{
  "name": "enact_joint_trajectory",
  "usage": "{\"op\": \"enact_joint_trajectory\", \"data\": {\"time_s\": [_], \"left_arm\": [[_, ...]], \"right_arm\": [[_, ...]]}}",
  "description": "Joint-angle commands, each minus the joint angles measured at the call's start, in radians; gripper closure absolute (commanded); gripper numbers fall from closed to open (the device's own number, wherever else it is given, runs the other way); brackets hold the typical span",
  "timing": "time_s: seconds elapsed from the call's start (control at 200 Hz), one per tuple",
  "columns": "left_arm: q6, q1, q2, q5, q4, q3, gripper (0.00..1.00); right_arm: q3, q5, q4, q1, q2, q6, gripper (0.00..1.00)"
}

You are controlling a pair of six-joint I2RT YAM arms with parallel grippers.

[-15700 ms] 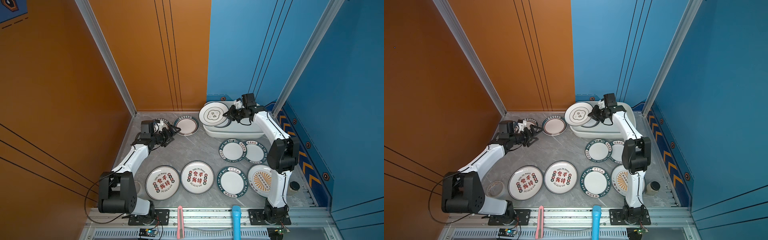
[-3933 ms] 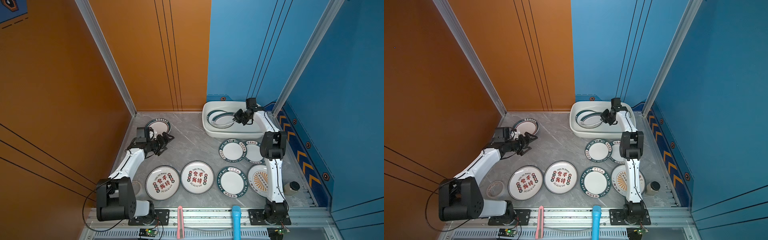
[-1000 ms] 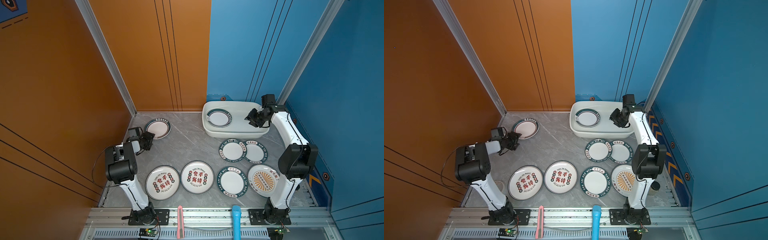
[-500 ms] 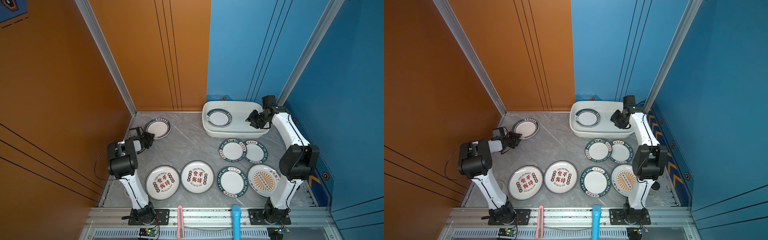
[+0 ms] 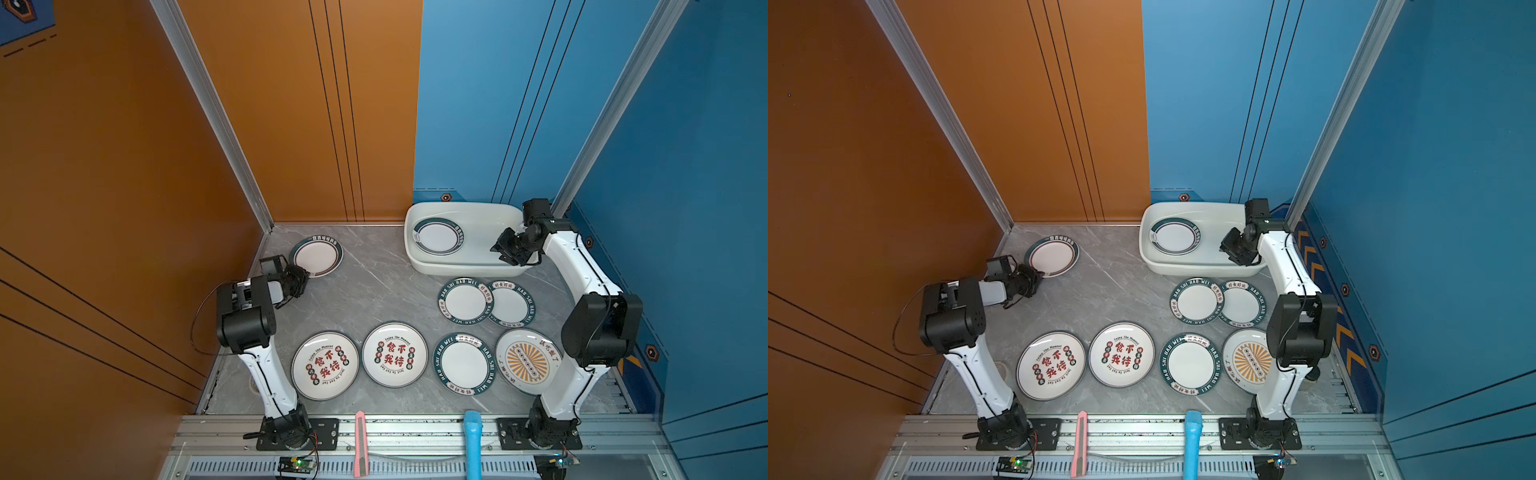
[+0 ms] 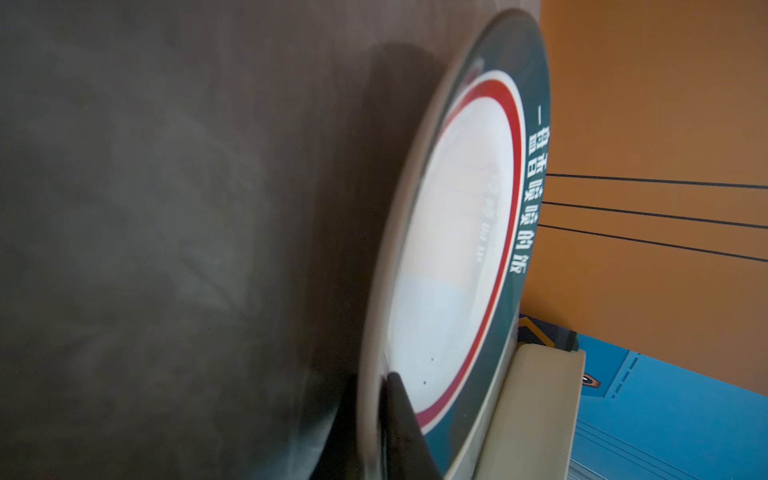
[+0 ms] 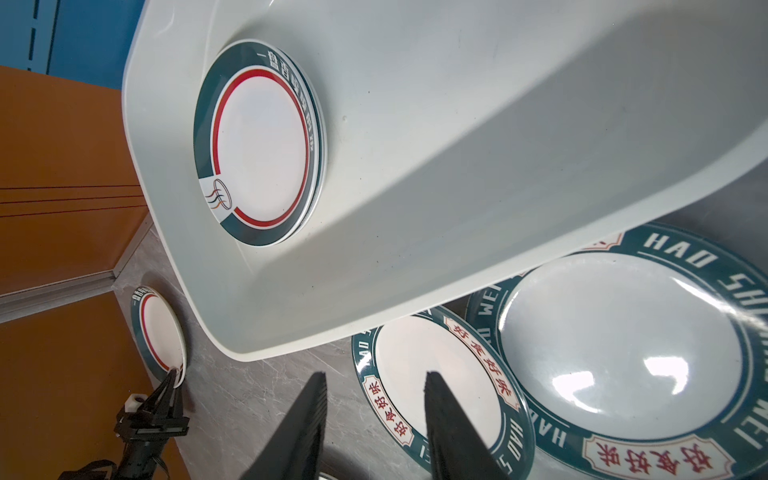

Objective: Place the plates into the plastic bin on the countertop
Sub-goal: 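Grasp the edge of the next red-ring plate with left gripper and tilt it upright, then raise the red-ring plate toward the bin with left gripper while right gripper approaches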

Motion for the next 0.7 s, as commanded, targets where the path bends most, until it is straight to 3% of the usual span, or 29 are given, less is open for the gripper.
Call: {"op": "enact_joint_trajectory", "data": {"time_s": [0.0, 0.085, 0.355, 0.696], "left_arm": [[0.023, -0.006, 0.031, -0.003, -0.077, -0.013, 0.93], [0.031, -0.003, 0.026, 0.013, -0.075, -0.014, 1.00], [0.039, 0.005, -0.034, 0.072, -0.054, -0.028, 1.00], [-0.009, 0.009, -0.201, 0.227, 0.033, -0.170, 1.00]], "right_arm": [[-0.027, 0.009, 0.010, 0.004, -0.056, -0.021, 0.58], [-0.043, 0.011, 0.015, 0.005, -0.069, -0.022, 0.58], [-0.082, 0.005, 0.017, 0.004, -0.101, -0.033, 0.58], [-0.078, -0.041, 0.064, 0.008, -0.106, -0.030, 0.58]]}}
